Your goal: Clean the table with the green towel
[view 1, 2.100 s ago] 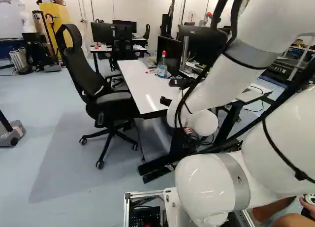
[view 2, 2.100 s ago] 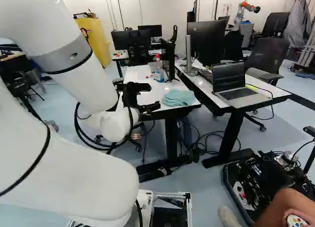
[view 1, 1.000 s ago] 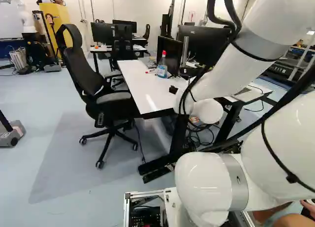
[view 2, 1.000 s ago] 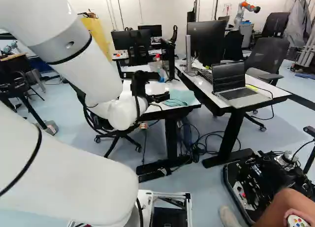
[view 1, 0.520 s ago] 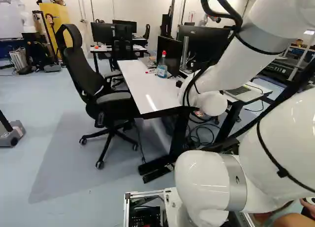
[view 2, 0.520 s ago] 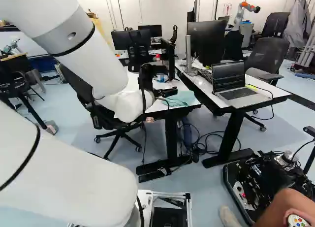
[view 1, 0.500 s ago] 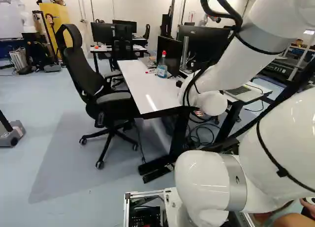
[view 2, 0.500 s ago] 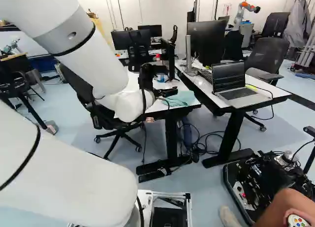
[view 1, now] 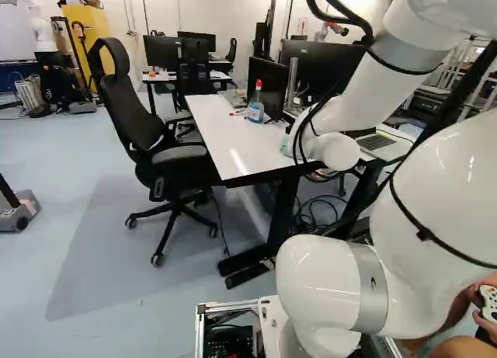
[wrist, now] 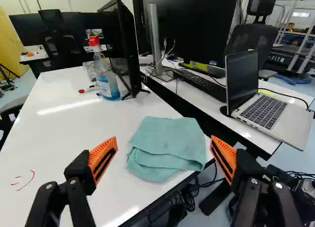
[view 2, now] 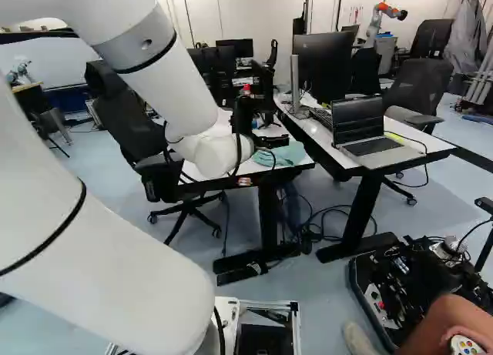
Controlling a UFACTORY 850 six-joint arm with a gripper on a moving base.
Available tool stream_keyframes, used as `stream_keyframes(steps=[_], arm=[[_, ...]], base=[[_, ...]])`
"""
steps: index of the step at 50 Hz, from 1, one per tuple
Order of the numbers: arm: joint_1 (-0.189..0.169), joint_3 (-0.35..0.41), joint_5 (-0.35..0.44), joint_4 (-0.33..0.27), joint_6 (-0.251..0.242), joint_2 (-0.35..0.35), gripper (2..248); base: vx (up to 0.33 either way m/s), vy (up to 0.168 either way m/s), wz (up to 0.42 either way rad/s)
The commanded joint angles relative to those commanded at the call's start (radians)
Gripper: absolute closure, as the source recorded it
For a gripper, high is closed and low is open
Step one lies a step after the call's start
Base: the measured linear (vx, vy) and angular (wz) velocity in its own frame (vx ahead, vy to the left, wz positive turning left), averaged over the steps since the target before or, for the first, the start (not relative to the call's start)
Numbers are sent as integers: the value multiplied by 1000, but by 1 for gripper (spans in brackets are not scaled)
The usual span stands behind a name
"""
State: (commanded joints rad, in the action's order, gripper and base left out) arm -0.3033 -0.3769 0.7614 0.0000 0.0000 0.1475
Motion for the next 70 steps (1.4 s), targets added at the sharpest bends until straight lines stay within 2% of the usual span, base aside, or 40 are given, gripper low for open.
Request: stream_keyframes(steps=[36, 70], arm=[[25, -149, -71, 0, 0, -154, 3], [-6, -267, -134, 0, 0, -266, 3]], base=[[0, 0, 0], [0, 0, 0]])
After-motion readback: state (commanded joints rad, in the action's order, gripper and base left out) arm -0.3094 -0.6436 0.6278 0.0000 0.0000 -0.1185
